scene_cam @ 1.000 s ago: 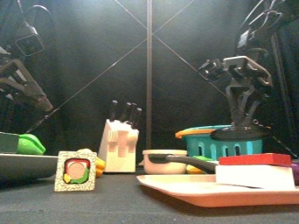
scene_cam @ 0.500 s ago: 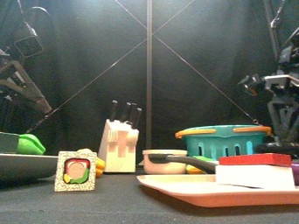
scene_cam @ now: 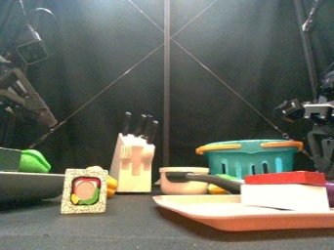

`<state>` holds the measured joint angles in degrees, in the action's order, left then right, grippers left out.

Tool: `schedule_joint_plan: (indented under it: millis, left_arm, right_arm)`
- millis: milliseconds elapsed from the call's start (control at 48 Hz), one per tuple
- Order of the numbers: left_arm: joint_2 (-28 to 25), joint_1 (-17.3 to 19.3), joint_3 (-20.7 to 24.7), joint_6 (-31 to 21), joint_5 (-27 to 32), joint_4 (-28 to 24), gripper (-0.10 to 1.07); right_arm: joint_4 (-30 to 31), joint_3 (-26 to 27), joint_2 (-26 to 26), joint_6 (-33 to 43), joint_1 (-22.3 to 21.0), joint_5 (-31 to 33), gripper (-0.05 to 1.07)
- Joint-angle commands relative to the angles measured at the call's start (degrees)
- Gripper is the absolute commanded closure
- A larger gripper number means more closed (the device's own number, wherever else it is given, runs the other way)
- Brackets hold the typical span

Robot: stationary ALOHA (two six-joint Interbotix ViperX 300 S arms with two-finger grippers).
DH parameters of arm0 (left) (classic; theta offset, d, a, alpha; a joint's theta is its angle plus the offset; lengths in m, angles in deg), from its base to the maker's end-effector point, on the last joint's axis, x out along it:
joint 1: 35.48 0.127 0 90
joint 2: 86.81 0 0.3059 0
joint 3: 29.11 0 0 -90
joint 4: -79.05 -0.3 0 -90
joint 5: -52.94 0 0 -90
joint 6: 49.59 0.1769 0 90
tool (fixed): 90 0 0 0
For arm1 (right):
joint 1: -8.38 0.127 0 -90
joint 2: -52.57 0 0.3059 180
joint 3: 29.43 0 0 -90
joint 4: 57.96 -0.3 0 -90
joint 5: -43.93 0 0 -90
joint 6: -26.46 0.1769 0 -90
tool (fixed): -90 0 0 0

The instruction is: Place pot lid to the right of the pan

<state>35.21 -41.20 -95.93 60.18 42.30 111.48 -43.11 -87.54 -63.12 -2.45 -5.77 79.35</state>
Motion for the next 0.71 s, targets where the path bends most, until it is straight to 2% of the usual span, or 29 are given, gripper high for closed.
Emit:
schedule_joint_plan:
  millis: [0,271,688]
  left_arm:
    - [-0.18,0.00,0.62,-0.09,-0.53,0.09,0.19]
    - [-0.18,0.09,0.70,-0.09,-0.53,0.09,0.19]
    - [-0.18,0.09,0.62,-0.09,-0.53,0.09,0.19]
  right_arm:
    - [0.09,0.53,0.26,0.09,-0.44,-0.53,0.31]
    - [0.09,0.79,0.62,0.09,-0.44,-0.53,0.06]
    - [-0.18,1.14,0.62,0.09,-0.44,-0.62,0.05]
